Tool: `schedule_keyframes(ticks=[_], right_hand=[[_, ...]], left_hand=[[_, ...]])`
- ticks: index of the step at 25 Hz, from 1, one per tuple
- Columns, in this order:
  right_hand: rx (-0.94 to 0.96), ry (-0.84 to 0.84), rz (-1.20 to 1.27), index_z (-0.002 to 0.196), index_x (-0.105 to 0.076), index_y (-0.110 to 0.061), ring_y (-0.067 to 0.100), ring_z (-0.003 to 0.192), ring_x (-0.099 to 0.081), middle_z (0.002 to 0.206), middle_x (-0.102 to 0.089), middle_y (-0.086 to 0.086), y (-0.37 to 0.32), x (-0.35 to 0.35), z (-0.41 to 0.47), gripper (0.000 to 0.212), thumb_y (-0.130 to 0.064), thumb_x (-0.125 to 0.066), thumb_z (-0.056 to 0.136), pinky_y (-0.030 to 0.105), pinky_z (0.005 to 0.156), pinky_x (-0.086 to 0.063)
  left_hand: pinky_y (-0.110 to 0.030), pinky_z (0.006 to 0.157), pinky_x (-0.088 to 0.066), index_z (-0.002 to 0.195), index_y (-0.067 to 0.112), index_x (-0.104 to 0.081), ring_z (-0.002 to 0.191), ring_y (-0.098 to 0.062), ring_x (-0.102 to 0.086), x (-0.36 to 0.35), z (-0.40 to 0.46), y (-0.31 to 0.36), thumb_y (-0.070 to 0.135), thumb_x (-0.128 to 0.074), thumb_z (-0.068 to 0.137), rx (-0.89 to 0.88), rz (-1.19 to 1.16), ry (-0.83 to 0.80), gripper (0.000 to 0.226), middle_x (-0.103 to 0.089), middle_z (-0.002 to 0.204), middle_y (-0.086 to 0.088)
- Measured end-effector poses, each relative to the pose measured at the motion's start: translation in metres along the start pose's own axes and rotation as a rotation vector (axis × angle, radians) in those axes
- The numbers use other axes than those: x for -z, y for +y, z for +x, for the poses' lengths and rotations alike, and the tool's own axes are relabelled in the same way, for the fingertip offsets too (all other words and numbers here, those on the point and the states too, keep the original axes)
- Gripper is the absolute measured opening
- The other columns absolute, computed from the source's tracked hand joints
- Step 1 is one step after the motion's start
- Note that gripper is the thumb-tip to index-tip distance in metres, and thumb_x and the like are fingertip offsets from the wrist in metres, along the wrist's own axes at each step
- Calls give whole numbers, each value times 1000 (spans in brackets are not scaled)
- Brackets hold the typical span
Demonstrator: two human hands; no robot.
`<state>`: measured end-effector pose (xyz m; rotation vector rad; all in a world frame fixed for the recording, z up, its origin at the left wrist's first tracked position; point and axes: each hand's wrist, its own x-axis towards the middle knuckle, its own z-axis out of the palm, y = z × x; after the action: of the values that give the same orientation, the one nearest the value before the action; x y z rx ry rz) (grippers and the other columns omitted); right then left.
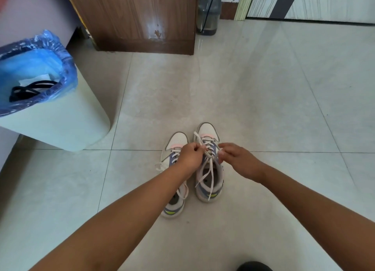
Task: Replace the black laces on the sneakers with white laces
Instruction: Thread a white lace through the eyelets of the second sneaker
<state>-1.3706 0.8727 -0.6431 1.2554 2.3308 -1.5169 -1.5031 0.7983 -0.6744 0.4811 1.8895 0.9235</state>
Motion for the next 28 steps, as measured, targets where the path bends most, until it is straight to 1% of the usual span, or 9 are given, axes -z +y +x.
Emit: schedule_keyframes(ticks=[3,6,13,17,19,21,24,26,28], right_hand=[[-150,80,671,71,-52,-9,21,93,-50,82,-54,11,22,-18,7,34,-20,-40,101,29,90,-44],[-215,122,1082,71,-45,-7,25,97,-58,90,-62,14,30,-25,10,34,-15,-34,102,33,96,-44],[-260,262,1400,72,-46,-4,23,85,-65,77,-69,13,27,-38,9,35,-13,-32,103,31,75,-57],[-327,365,527,104,-54,-6,20,90,-57,102,-62,12,27,-23,2,17,-17,-42,98,29,78,-45],[-64,516,-33,108,-56,-8,20,91,-53,101,-57,4,35,-23,-16,17,-11,-47,94,27,80,-38],[369,428,-358,98,-61,-10,22,82,-57,96,-59,4,40,-38,-39,16,-11,-48,89,29,71,-45],[530,185,-624,101,-62,-16,16,65,-64,102,-62,0,42,-62,-61,28,-24,-48,79,21,47,-49],[453,126,-610,119,-55,-17,16,77,-66,114,-60,-1,29,-69,-59,38,-27,-47,83,20,57,-48],[274,69,-546,134,-41,-19,21,99,-60,125,-53,-4,22,-65,-52,43,-27,-49,93,26,76,-45]], left_hand=[[-21,60,-39,102,10,-61,70,-4,-50,-7,1,1,24,-39,101,39,-140,98,26,-56,81,5],[-28,74,-52,89,9,-59,75,-13,-57,-14,0,-5,18,-38,102,167,-469,148,27,-58,83,-2],[-34,84,-49,74,11,-56,82,-22,-57,-20,7,-17,17,-40,101,253,-645,224,32,-57,78,-6],[-26,80,-40,112,13,-57,90,-15,-52,11,-15,-1,25,-44,99,21,-111,175,22,-58,101,-1],[-26,87,-41,123,15,-50,99,-11,-51,47,-30,-1,24,-48,97,-160,118,134,28,-52,110,3],[-19,84,-40,115,21,-53,100,-7,-52,82,-47,-17,19,-52,94,-317,359,41,21,-49,109,8],[-19,69,-42,92,26,-55,84,-7,-55,106,-86,-54,29,-61,88,-491,702,-87,8,-50,95,11],[-22,55,-46,86,26,-59,74,-10,-59,97,-100,-87,43,-70,72,-568,982,-132,25,-53,91,10],[-20,56,-50,89,24,-63,78,-16,-62,85,-101,-113,38,-85,56,-584,944,-99,42,-51,102,3]])
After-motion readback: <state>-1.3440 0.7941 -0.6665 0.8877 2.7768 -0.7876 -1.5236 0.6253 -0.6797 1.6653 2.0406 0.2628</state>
